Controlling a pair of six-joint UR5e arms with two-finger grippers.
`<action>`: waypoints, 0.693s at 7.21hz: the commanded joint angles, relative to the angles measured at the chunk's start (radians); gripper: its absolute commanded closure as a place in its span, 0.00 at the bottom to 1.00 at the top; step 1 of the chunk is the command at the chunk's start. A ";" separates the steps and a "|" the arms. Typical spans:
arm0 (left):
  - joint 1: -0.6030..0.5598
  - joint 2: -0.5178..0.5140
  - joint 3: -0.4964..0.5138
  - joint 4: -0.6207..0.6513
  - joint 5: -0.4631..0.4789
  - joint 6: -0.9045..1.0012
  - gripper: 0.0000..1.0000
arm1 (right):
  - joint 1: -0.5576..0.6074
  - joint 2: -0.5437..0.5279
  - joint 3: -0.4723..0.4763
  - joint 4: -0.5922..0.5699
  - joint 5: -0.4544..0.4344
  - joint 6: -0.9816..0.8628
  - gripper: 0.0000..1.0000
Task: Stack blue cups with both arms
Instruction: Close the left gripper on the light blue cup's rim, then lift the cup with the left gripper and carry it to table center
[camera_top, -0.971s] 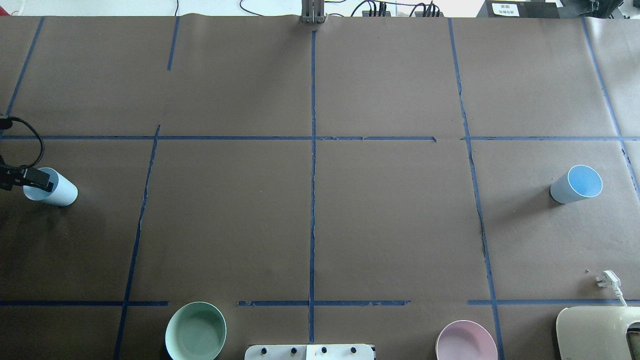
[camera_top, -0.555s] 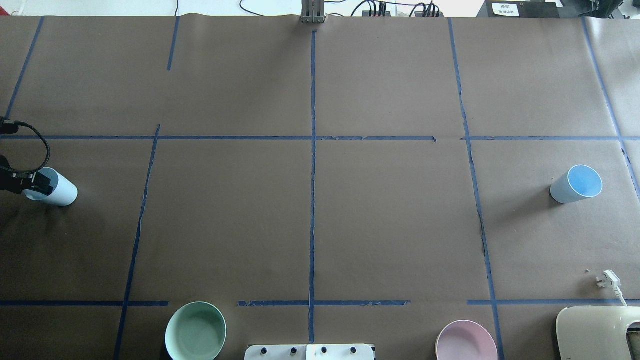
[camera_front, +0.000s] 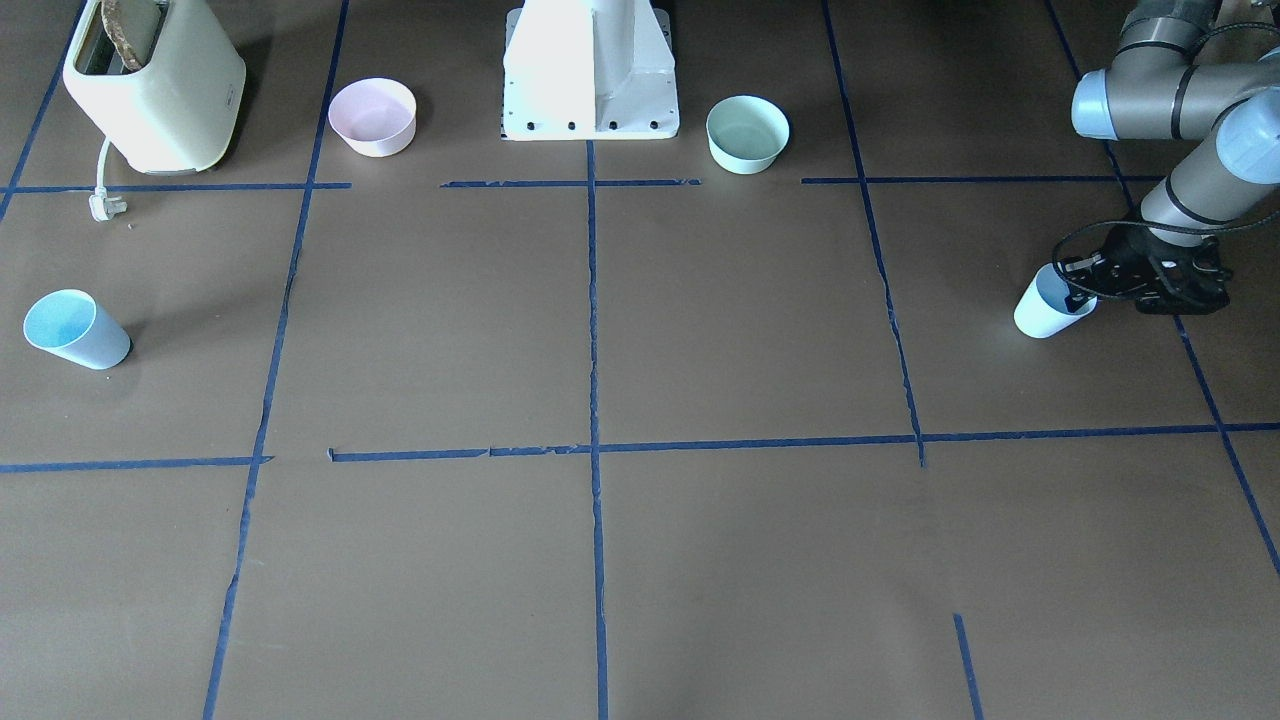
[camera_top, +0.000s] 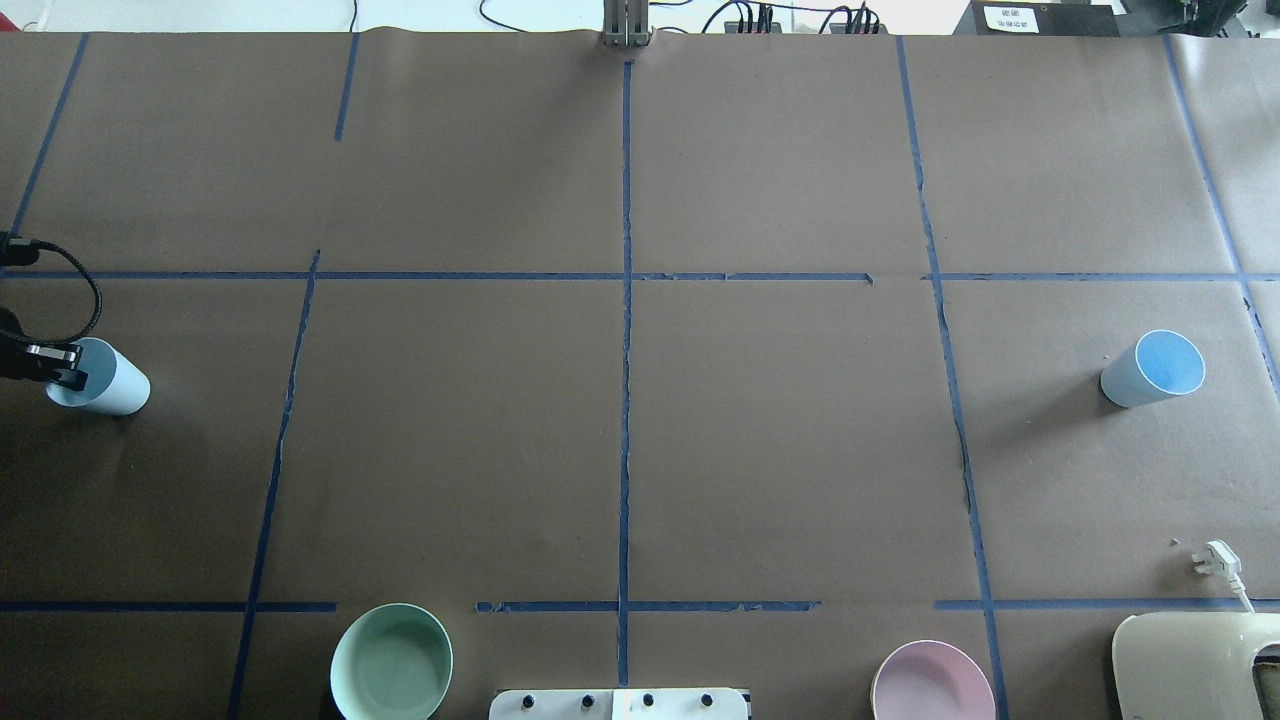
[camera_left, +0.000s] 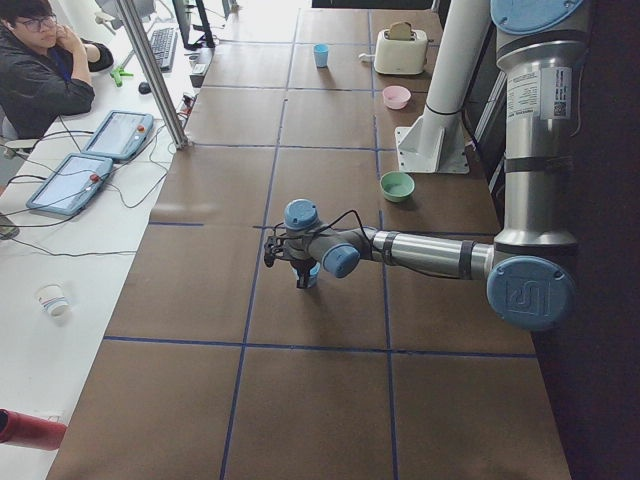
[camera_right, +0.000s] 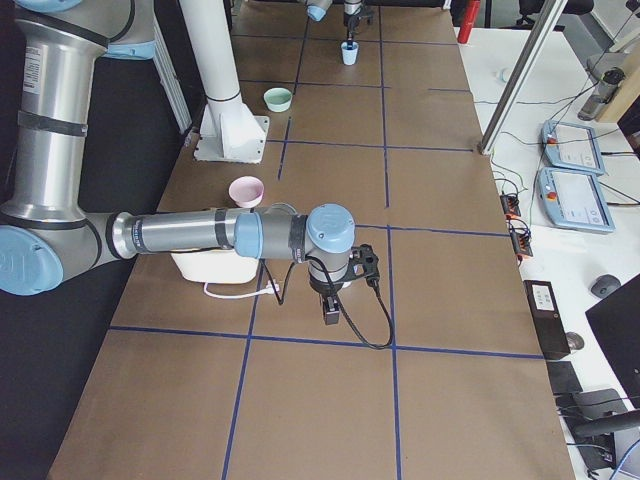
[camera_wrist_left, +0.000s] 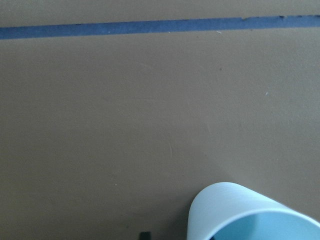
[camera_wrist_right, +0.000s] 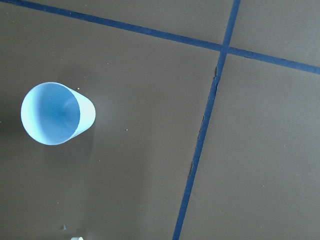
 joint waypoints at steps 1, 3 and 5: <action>-0.002 -0.020 -0.064 0.056 -0.077 -0.004 1.00 | 0.000 0.000 0.001 -0.001 0.000 0.000 0.00; -0.002 -0.190 -0.144 0.320 -0.074 -0.020 1.00 | 0.000 0.000 0.001 0.001 0.000 0.000 0.00; 0.052 -0.438 -0.145 0.512 -0.067 -0.228 1.00 | 0.000 0.003 0.004 0.001 0.000 -0.001 0.00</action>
